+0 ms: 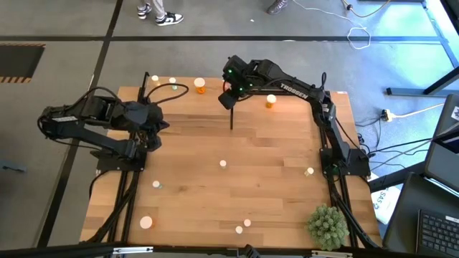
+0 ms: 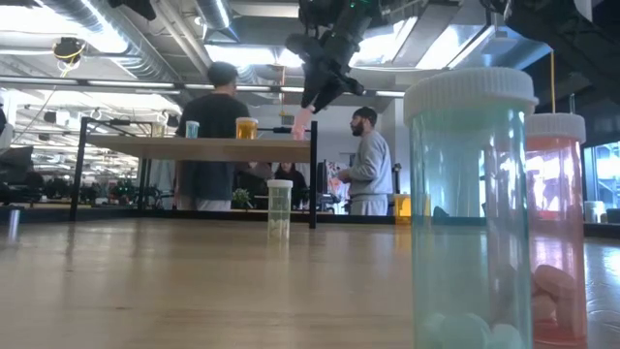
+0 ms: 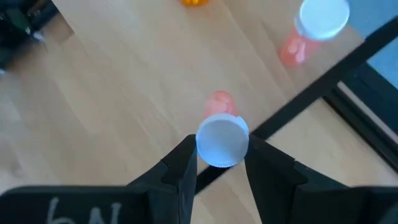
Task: Pick and place medicine bottles onto shelf by color
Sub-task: Put the top small red pill bottle on the shelf
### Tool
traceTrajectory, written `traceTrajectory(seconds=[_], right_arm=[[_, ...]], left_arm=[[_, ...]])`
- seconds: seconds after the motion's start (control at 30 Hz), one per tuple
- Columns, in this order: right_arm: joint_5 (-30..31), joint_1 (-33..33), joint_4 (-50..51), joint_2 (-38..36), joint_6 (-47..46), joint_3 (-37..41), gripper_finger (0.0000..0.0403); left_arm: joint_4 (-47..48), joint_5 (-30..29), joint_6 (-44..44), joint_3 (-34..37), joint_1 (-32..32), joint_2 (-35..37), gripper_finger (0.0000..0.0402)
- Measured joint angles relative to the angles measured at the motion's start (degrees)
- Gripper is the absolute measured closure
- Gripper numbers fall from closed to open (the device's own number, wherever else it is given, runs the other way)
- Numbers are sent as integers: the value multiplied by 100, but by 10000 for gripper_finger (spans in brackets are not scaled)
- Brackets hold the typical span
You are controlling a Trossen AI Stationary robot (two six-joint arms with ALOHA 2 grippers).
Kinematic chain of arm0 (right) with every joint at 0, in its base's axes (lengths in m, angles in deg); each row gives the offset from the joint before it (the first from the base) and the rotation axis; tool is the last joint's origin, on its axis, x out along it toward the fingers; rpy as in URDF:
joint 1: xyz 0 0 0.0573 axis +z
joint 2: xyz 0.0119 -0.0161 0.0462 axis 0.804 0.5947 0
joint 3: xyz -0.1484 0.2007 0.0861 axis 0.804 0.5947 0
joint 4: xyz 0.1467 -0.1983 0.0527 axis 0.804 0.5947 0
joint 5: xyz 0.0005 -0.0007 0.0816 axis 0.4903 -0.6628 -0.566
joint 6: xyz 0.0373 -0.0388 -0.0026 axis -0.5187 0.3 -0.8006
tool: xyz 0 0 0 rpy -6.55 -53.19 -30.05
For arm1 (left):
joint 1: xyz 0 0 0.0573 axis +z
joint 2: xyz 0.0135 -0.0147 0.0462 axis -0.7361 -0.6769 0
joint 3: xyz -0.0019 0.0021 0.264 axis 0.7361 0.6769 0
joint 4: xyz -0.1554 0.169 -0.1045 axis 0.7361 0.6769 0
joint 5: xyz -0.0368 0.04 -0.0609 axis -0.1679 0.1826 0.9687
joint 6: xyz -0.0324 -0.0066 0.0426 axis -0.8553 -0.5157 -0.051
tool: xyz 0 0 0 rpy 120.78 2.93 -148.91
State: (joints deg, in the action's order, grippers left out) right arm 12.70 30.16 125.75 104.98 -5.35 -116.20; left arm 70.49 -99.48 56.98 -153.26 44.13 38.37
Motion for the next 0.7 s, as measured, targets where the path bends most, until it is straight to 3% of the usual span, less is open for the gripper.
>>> traceTrajectory(seconds=[0.7], right_arm=[[168,100,83,0,-129,0,276]], left_arm=[[0,1,-2,0,0,2,401]])
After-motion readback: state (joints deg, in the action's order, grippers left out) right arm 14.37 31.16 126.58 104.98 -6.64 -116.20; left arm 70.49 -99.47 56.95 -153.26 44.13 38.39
